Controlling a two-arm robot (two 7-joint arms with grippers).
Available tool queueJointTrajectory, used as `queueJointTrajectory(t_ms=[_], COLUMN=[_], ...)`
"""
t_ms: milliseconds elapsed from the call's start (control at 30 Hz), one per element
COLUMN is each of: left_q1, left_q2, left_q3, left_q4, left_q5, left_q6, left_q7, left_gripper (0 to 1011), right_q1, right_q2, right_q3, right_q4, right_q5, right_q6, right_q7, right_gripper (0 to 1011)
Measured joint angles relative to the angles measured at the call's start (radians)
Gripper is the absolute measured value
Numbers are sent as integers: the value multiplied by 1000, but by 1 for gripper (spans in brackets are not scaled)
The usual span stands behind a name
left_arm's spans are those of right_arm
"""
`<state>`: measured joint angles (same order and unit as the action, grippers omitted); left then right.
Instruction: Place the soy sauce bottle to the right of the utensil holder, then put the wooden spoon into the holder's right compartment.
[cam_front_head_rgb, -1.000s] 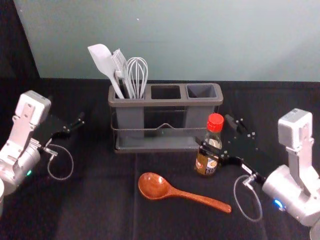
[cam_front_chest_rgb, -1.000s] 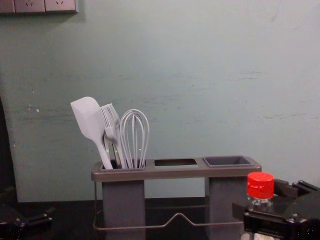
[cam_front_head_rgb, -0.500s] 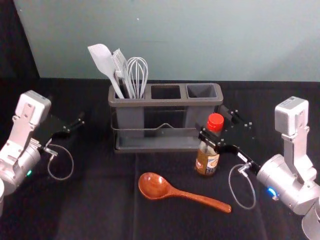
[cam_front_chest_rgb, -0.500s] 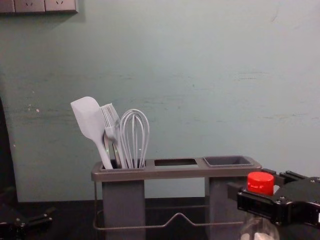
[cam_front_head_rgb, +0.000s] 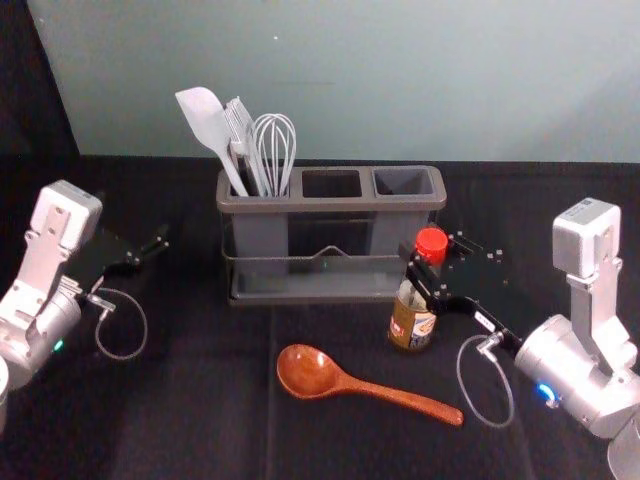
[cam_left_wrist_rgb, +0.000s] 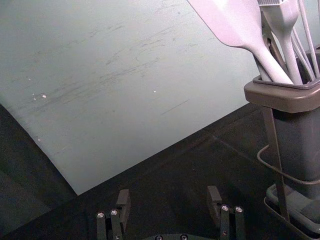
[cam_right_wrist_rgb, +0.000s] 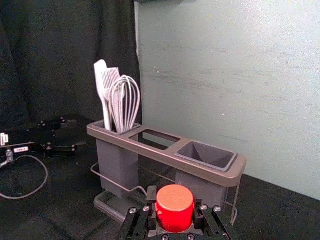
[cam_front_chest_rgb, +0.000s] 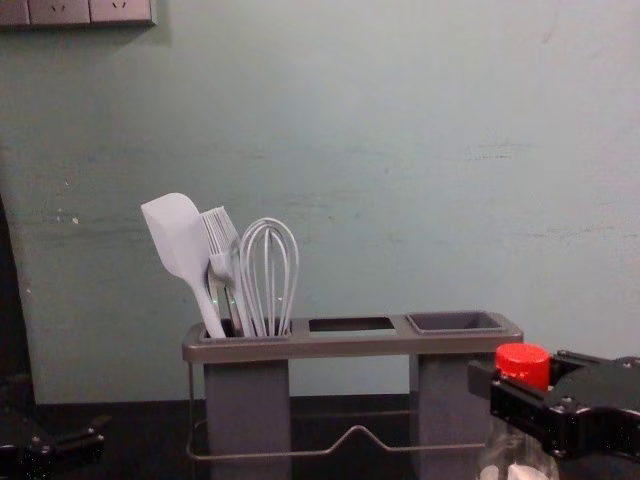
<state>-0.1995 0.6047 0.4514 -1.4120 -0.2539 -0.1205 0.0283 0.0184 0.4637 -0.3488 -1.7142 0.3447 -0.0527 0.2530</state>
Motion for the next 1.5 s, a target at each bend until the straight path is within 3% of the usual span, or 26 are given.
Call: queueJointTrajectory(t_ms=[533,633,933,1167,1500], left_q1=[0,0,0,0,0], left_q2=[0,0,0,0,0], left_q3=[0,0,0,0,0], left_q4=[0,0,0,0,0], left_q5=[0,0,0,0,0], left_q6=[0,0,0,0,0], left_q7=[0,0,0,0,0], left_gripper=[1005,1005,1005,1005,1005], right_q1=[-60,-61,-14,33,128], right_q2=[36,40,63,61,25], right_q3=[92,112,184,191,153], right_q4=[-83,-72,29,89,193], right_q5=[-26,-19,55,76,63], right_q6=[21,25,27,26,12], right_q7=[18,27,130,159,173], right_gripper=[381,381,381,381,382])
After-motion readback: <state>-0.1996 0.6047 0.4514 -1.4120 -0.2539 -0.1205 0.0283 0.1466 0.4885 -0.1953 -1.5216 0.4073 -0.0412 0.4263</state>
